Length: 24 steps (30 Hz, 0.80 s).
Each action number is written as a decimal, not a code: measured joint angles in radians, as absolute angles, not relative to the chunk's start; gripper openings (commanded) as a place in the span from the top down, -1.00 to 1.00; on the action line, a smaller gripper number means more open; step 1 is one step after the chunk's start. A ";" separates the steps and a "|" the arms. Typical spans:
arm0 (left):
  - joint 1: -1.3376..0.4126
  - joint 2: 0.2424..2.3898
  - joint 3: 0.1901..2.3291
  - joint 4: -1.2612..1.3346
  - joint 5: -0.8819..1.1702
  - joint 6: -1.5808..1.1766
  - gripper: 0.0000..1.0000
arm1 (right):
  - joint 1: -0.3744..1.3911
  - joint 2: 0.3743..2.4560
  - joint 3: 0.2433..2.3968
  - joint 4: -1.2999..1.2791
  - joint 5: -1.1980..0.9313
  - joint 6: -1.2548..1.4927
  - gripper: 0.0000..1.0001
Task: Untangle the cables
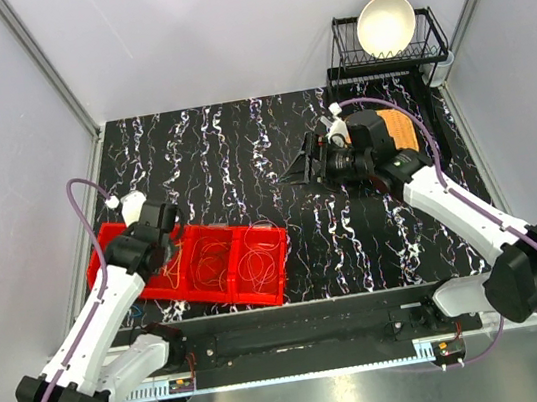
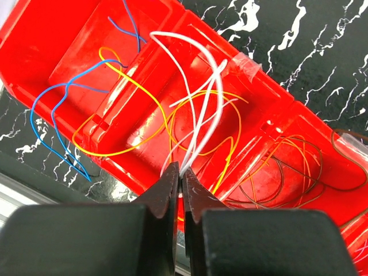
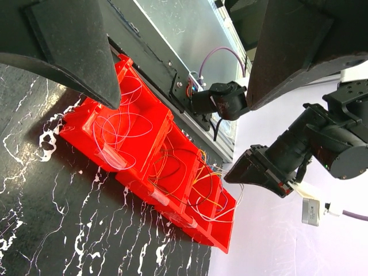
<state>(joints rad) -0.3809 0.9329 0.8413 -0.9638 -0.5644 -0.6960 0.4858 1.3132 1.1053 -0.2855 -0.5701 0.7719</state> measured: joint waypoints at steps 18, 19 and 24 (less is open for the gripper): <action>-0.327 0.780 0.875 -0.948 -0.534 -0.586 -0.97 | 0.486 1.377 1.105 -0.274 -0.594 0.763 -0.90; -0.327 0.757 0.875 -0.947 -0.532 -0.575 -0.97 | 0.486 1.383 1.105 -0.274 -0.593 0.762 -0.90; -0.327 0.659 0.861 -0.909 -0.522 -0.530 -0.97 | 0.486 1.399 1.107 -0.279 -0.592 0.738 -0.89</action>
<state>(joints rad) -0.3271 0.6594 0.8608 -0.9092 -0.5217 -0.5301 0.4858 1.3994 1.1072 -0.2787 -0.5922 0.7376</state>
